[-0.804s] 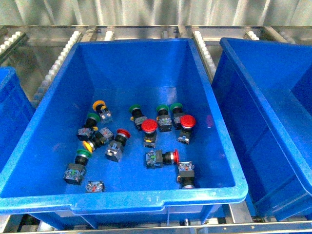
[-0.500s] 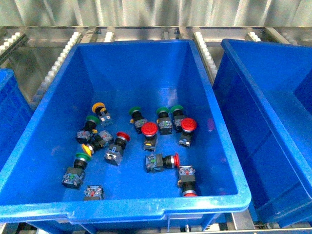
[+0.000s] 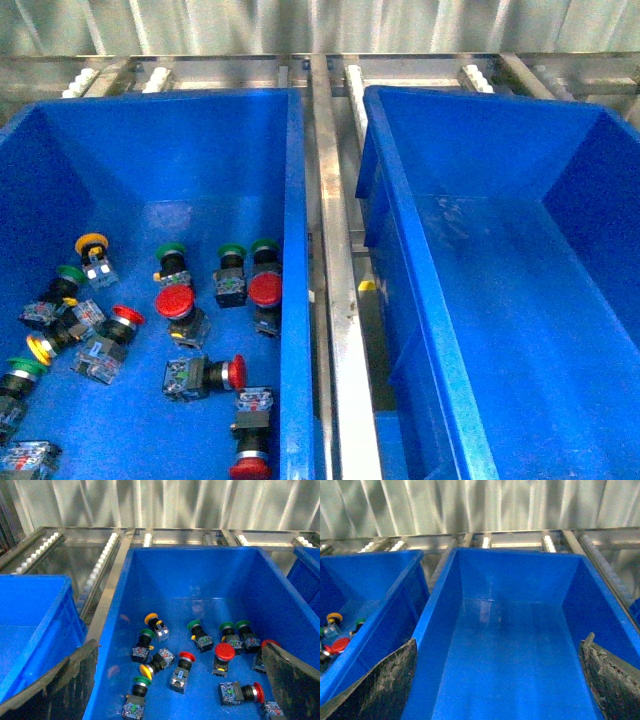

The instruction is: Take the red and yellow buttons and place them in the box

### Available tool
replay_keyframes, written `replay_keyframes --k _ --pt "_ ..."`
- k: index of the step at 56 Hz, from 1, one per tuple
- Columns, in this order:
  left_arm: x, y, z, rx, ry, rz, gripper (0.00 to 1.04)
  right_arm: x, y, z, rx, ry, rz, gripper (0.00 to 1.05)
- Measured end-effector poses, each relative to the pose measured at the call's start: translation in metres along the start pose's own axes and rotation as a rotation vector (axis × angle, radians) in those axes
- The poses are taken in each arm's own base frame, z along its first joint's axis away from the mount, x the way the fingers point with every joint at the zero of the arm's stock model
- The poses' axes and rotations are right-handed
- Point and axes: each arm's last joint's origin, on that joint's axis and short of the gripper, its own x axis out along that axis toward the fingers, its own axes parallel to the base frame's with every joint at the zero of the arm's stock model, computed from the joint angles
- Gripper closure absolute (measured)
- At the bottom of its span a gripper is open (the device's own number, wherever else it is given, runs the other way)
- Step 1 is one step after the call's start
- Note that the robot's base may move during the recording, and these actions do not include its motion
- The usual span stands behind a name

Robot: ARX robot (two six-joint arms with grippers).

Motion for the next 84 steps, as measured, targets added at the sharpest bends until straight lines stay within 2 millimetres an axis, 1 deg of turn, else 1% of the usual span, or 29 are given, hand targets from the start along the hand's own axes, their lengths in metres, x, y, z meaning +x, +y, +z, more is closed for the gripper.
replay_keyframes --k 16,17,18,19,20,22,23,25,27,30,36,40,43,47,57,71,84 --pt "0.0 0.0 0.0 0.0 0.003 -0.004 0.08 0.0 0.0 0.0 0.0 0.0 0.002 0.07" --pt "0.001 0.0 -0.001 -0.001 0.024 -0.018 0.08 0.0 0.0 0.0 0.0 0.0 0.002 0.07" --pt "0.001 0.0 -0.002 -0.006 0.088 -0.065 0.08 0.0 0.0 0.0 0.0 0.0 0.002 0.07" --pt "0.001 0.0 -0.001 -0.03 0.214 -0.129 0.08 0.0 0.0 0.0 0.0 0.0 0.001 0.07" --pt "0.003 -0.002 0.0 -0.053 0.299 -0.192 0.08 0.0 0.0 0.0 0.0 0.0 0.001 0.07" --pt "0.012 -0.005 0.006 -0.098 0.451 -0.299 0.08 0.0 0.0 0.0 0.0 0.0 0.005 0.07" --pt "0.017 -0.007 0.009 -0.105 0.482 -0.328 0.08 0.0 0.0 0.0 0.0 0.0 0.005 0.07" --pt "0.025 -0.01 0.013 -0.104 0.508 -0.351 0.08 0.0 0.0 0.0 0.0 -0.001 0.005 0.07" --pt "0.043 -0.016 0.021 -0.085 0.524 -0.395 0.08 0.0 0.0 0.0 0.0 0.0 0.005 0.07" --pt "0.06 -0.021 0.025 -0.051 0.538 -0.403 0.08 0.0 0.0 0.0 0.0 0.0 0.004 0.07" --pt "0.086 -0.029 0.023 0.014 0.567 -0.427 0.08 0.0 0.0 0.0 0.0 -0.001 0.004 0.07" --pt "0.105 -0.035 0.019 0.066 0.603 -0.43 0.08 0.0 0.0 0.0 0.0 0.0 0.005 0.07" --pt "0.116 -0.037 0.014 0.096 0.623 -0.429 0.08 0.0 0.0 0.0 0.0 0.0 0.005 0.07" --pt "0.129 -0.039 0.007 0.141 0.642 -0.411 0.08 0.0 0.0 0.0 0.0 0.0 0.004 0.07" --pt "0.154 -0.044 -0.009 0.222 0.661 -0.402 0.08 0.0 0.0 0.0 0.0 0.0 0.005 0.07" --pt "0.193 -0.046 -0.033 0.297 0.698 -0.364 0.08 0.0 0.0 0.0 0.0 0.0 0.004 0.07" --pt "0.221 -0.048 -0.045 0.312 0.724 -0.336 0.08 0.0 0.0 0.0 0.0 0.0 0.005 0.07"
